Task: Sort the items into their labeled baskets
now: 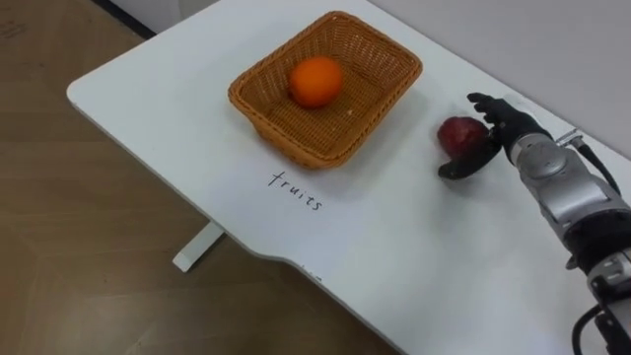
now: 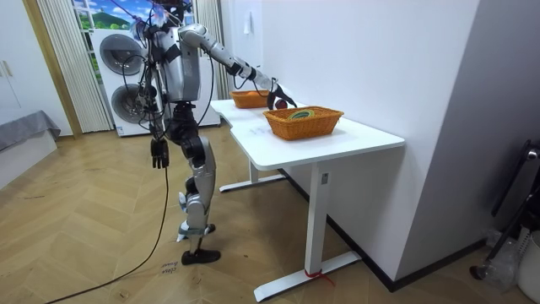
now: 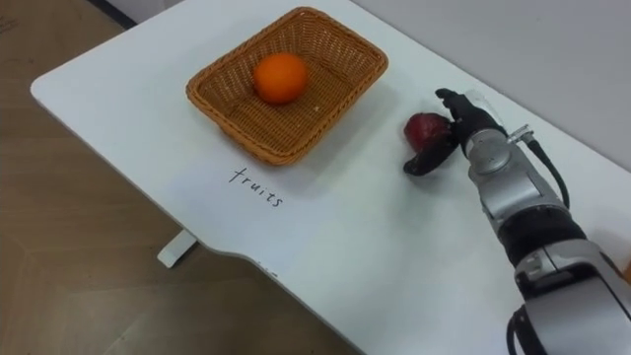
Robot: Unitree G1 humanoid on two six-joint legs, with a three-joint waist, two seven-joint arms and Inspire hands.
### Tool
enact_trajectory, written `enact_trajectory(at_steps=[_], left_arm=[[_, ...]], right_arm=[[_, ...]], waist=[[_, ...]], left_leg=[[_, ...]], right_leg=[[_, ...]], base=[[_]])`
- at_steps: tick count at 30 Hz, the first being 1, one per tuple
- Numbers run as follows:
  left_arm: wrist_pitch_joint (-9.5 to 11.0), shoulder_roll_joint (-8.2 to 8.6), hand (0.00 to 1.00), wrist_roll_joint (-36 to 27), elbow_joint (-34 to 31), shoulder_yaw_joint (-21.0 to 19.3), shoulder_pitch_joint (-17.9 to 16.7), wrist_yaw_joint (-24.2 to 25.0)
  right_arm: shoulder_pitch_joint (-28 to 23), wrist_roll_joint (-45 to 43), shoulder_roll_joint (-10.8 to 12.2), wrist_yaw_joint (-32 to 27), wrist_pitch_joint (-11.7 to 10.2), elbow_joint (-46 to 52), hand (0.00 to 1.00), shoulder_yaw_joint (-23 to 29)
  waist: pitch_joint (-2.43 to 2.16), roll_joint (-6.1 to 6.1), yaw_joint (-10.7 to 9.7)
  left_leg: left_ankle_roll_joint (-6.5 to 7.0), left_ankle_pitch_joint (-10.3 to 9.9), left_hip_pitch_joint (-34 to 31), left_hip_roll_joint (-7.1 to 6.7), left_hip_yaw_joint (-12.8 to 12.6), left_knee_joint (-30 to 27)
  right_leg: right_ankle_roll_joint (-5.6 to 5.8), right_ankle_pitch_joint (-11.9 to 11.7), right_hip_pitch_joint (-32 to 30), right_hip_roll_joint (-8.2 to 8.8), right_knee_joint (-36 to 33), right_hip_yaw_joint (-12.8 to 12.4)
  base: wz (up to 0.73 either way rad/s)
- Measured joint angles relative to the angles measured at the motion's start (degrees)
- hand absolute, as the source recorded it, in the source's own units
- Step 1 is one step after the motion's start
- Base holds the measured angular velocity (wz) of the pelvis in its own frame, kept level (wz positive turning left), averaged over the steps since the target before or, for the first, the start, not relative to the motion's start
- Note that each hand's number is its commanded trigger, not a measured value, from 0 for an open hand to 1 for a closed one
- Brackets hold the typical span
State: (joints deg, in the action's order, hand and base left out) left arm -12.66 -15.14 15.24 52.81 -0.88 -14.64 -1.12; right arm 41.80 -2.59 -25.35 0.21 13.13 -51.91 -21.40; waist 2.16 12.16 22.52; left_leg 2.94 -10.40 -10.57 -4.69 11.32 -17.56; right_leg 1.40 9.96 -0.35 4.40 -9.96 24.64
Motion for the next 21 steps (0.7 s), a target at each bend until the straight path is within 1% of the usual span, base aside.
enact_trajectory(at_steps=[5, 11, 16, 21], left_arm=[[-0.4, 0.04, 0.0, 0.0, 0.0, 0.2, 1.1, 0.0], [-1.1, 0.18, 0.0, 0.1, 0.2, 0.3, 1.5, -0.1], [-1.1, 0.55, 0.0, 0.0, 0.4, 0.3, 1.7, -0.9], [-1.1, 0.57, 0.0, 0.0, 1.1, 0.3, 2.0, -0.9]], right_arm=[[1.7, -0.3, 0.0, 0.8, 0.2, -1.9, 0.0, -2.2], [1.9, -0.3, 0.0, 2.0, 0.2, -2.4, 0.0, -2.2], [2.1, -0.3, -0.5, 2.5, 0.2, -3.5, 0.0, -2.1], [2.2, -0.3, -0.8, 2.5, 0.2, -3.5, 0.0, -2.1]], waist=[[0.03, -0.04, 0.0], [0.04, -0.05, 0.1], [0.0, 0.0, 0.1], [-0.04, 0.08, 0.1]], left_leg=[[0.0, 0.0, 0.1, 0.0, 0.1, 0.1], [0.0, 0.0, 0.1, -0.02, 0.1, 0.1], [-0.01, 0.0, -0.4, 0.05, 0.0, 0.0], [-0.02, 0.0, -0.7, 0.09, 0.0, -0.1]], right_leg=[[-0.01, 0.0, 0.2, 0.0, 0.0, 0.2], [-0.01, 0.0, 0.2, 0.01, 0.0, 0.2], [-0.1, -0.1, -0.2, -0.01, -0.1, 0.2], [-0.14, -0.2, -0.6, -0.05, -0.1, 0.2]], base=[[0.0], [0.0], [0.0], [0.0]])
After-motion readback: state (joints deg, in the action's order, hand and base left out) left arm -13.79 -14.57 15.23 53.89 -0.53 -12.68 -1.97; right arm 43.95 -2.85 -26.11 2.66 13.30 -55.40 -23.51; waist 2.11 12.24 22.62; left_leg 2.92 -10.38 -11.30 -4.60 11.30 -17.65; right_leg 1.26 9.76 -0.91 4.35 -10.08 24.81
